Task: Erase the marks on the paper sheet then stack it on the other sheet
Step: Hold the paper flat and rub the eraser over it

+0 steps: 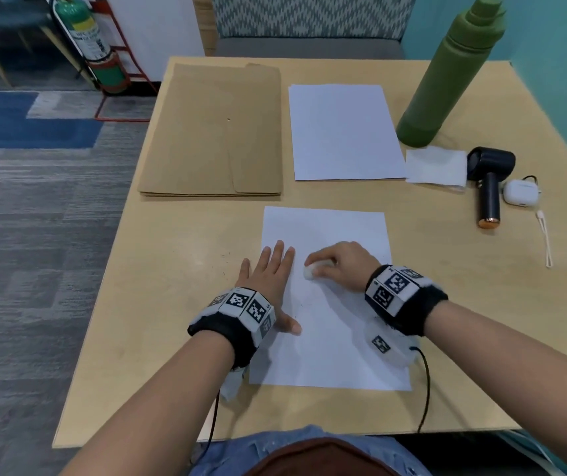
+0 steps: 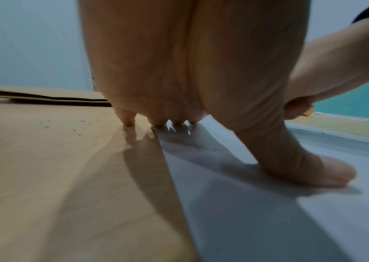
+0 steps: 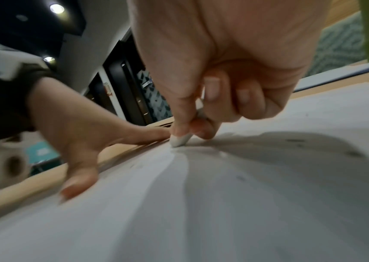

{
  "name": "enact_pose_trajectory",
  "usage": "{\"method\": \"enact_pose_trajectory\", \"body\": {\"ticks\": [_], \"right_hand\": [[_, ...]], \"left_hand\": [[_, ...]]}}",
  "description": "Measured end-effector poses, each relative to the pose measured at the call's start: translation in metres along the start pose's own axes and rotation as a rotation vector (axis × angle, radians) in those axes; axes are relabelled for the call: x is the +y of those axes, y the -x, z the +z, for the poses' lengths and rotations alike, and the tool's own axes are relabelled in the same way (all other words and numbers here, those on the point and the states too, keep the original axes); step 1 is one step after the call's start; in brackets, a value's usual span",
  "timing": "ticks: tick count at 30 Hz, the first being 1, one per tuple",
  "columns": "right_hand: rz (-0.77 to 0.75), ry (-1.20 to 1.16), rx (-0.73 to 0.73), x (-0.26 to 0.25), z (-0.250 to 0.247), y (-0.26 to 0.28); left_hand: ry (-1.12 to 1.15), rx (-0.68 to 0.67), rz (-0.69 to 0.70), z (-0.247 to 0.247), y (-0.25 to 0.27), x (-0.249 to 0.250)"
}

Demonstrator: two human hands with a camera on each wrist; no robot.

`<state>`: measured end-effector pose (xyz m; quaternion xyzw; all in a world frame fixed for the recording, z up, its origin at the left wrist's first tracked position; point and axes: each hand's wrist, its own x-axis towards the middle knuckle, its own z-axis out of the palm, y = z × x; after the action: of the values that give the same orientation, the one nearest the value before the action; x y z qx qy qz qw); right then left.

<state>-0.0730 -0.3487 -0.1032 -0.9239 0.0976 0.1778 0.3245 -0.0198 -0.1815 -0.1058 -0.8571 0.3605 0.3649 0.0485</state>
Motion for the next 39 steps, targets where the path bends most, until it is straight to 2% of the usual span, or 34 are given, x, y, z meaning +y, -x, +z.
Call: {"method": "enact_pose_trajectory", "body": {"ticks": [2,7,9,13,15,17,19,21,22,26,27,29,31,33,35,39], "right_hand": [[-0.006,-0.017,-0.002,0.003,0.004,0.010],[-0.008,0.029,-0.205,0.010,0.004,0.033],[-0.024,0.053,-0.165,0.005,-0.002,0.018],[0.054,-0.087,0.079,-0.005,-0.004,-0.013],[0.061,-0.136,0.132,-0.007,0.005,-0.011],[0.009,-0.119,0.054,-0.005,0.015,0.010],[-0.011,-0.076,-0.133,-0.001,0.020,0.032],[-0.026,0.002,-0.236,-0.003,0.015,0.034],[-0.033,0.018,-0.217,-0.004,0.011,0.025],[0.050,-0.077,0.083,-0.012,0.003,-0.014],[0.056,-0.098,0.109,-0.012,0.005,-0.014],[-0.005,-0.081,0.048,-0.008,0.011,0.001],[-0.070,-0.074,-0.095,-0.002,0.015,0.021],[-0.073,-0.075,-0.190,0.005,0.014,0.030],[-0.052,-0.093,-0.200,0.009,0.011,0.030],[0.078,-0.270,-0.090,0.014,0.007,0.027]], "left_hand": [[0.004,0.001,0.002,0.000,0.001,0.000],[0.014,-0.005,0.009,-0.001,0.001,-0.001],[0.015,-0.004,0.010,-0.001,0.001,-0.001],[0.008,0.003,0.005,0.000,0.002,0.000],[0.002,0.006,0.005,0.000,0.001,0.000],[0.011,0.014,0.009,0.002,0.000,-0.001],[0.028,0.028,0.012,0.003,-0.001,-0.002],[0.037,0.037,0.012,0.004,-0.002,-0.003],[0.036,0.037,0.011,0.004,-0.002,-0.003],[0.024,0.033,0.003,0.004,0.000,-0.003],[0.022,0.034,-0.001,0.004,0.001,-0.002],[0.017,0.035,-0.001,0.004,0.001,-0.002],[0.025,0.032,0.010,0.004,0.000,-0.002],[0.028,0.039,0.026,0.004,0.001,-0.003],[0.050,0.078,0.053,0.002,0.004,-0.007],[0.036,0.114,0.093,-0.005,0.012,-0.023]]}}
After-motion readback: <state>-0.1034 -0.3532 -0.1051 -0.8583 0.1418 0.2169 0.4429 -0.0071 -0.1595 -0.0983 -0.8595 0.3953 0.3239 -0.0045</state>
